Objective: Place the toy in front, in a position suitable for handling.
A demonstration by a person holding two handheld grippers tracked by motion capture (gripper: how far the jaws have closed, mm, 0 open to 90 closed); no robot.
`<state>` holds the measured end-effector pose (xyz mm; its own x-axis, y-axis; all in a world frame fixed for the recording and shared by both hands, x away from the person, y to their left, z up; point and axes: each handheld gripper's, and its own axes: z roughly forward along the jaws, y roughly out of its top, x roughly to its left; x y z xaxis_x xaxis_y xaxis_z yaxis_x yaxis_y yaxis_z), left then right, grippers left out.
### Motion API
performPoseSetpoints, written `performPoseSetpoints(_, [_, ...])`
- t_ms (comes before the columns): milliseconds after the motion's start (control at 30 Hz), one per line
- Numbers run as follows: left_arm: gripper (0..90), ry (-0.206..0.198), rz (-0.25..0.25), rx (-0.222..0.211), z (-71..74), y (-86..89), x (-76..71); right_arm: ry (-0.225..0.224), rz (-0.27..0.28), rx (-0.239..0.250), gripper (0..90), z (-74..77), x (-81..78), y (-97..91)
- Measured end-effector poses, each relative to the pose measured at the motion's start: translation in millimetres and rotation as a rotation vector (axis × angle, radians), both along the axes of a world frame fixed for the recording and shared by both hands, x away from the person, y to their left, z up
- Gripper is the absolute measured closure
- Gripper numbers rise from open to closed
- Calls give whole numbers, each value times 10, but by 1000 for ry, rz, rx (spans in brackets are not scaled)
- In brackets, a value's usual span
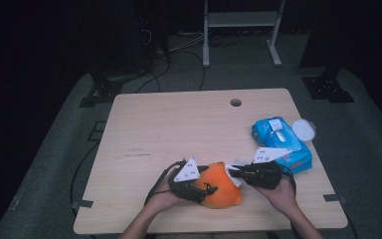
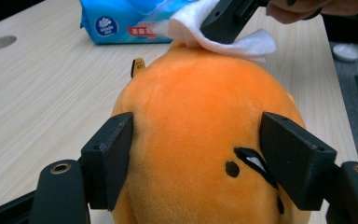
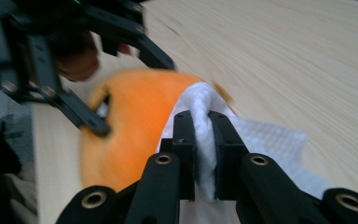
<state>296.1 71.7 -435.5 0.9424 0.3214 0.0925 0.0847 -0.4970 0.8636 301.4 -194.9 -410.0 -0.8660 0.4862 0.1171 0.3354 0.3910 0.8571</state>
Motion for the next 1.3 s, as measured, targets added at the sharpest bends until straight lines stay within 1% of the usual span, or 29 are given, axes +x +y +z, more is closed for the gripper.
performPoseSetpoints(67, [277, -27, -15, 16, 14, -33, -40, -10, 17, 9, 811, 34, -22, 47])
performPoseSetpoints(133, [278, -43, -20, 31, 29, -55, -73, -25, 14, -16, 811, 39, -15, 61])
performPoseSetpoints(167, [279, -51, -30, 36, 36, -63, -88, -9, -4, -10, 810, 8, 27, 6])
performPoseSetpoints(233, [279, -50, -33, 35, 37, -63, -90, -8, -14, -14, 811, -4, 46, -27])
performPoseSetpoints(267, [279, -49, -36, 36, 39, -59, -90, -3, -50, -27, 810, -35, 80, -107])
performPoseSetpoints(333, [277, -33, -42, 20, 44, -53, -76, 18, -61, -11, 811, -58, 91, -161])
performPoseSetpoints(367, [252, -33, -42, 20, 44, -53, -76, 23, -60, -6, 812, -62, 86, -162])
performPoseSetpoints(400, [252, -9, -38, 9, 58, -59, -59, 23, -60, -6, 812, -62, 86, -162])
performPoseSetpoints(433, [105, 32, -29, -11, 79, -61, -32, -1, -41, -31, 813, -56, 42, -98])
performPoseSetpoints(500, [86, 81, 5, -51, 89, -42, 8, -8, -33, -39, 813, -51, 23, -73])
performPoseSetpoints(533, [68, 101, 26, -66, 79, -30, 27, -28, -24, -51, 812, -46, -2, -39])
performPoseSetpoints(567, [58, 111, 39, -60, 68, -22, 42, -36, -19, -59, 812, -37, -17, -25])
performPoseSetpoints(600, [58, 134, 54, -48, 34, -18, 63, -39, -19, -61, 812, -31, -24, -22])
performPoseSetpoints(633, [62, 159, 57, -50, 8, -21, 75, -37, -21, -57, 812, -26, -27, -23])
performPoseSetpoints(667, [69, 174, 64, -54, -35, -53, 68, -19, -15, -31, 812, -14, -24, -15])
performPoseSetpoints(700, [89, 153, 56, -43, -31, -67, 49, -17, -6, -24, 811, -1, -34, 8])
performPoseSetpoints(733, [108, 153, 56, -43, -31, -67, 49, -17, -6, -24, 811, -1, -34, 8])
performPoseSetpoints(800, [125, 117, 35, -23, -9, -92, 12, -20, 20, -7, 811, 25, -63, 70])
performPoseSetpoints(833, [146, 90, 22, -3, 2, -85, -10, -39, 37, -26, 810, 43, -83, 123])
performPoseSetpoints(933, [151, 94, 12, -11, 4, -64, -7, -45, 35, -36, 810, 46, -76, 113])
performPoseSetpoints(967, [148, 97, 8, -10, 15, -50, 0, -55, 15, -53, 810, 38, -51, 61])
performPoseSetpoints(1000, [148, 104, 10, -17, 28, -34, 14, -55, 15, -53, 810, 38, -51, 61])
performPoseSetpoints(1067, [96, 134, 33, -34, 41, -5, 51, -47, -10, -62, 810, 13, -26, -15])
performPoseSetpoints(1100, [48, 173, 49, -32, 26, 16, 92, -43, -22, -64, 810, -10, -28, -46])
performPoseSetpoints(1133, [33, 173, 49, -32, 26, 16, 92, -43, -22, -64, 810, -10, -28, -46])
performPoseSetpoints(1167, [29, 215, 57, -36, -22, 27, 116, -38, -16, -54, 809, -16, -25, -38])
performPoseSetpoints(1200, [29, 227, 53, -34, -43, 34, 119, -39, -11, -54, 809, -15, -24, -21])
performPoseSetpoints(1267, [29, 234, 51, -35, -57, 38, 114, -44, -4, -60, 809, -10, -24, 1])
performPoseSetpoints(1300, [31, 227, 47, -34, -64, 46, 109, -49, 6, -66, 809, -8, -21, 46])
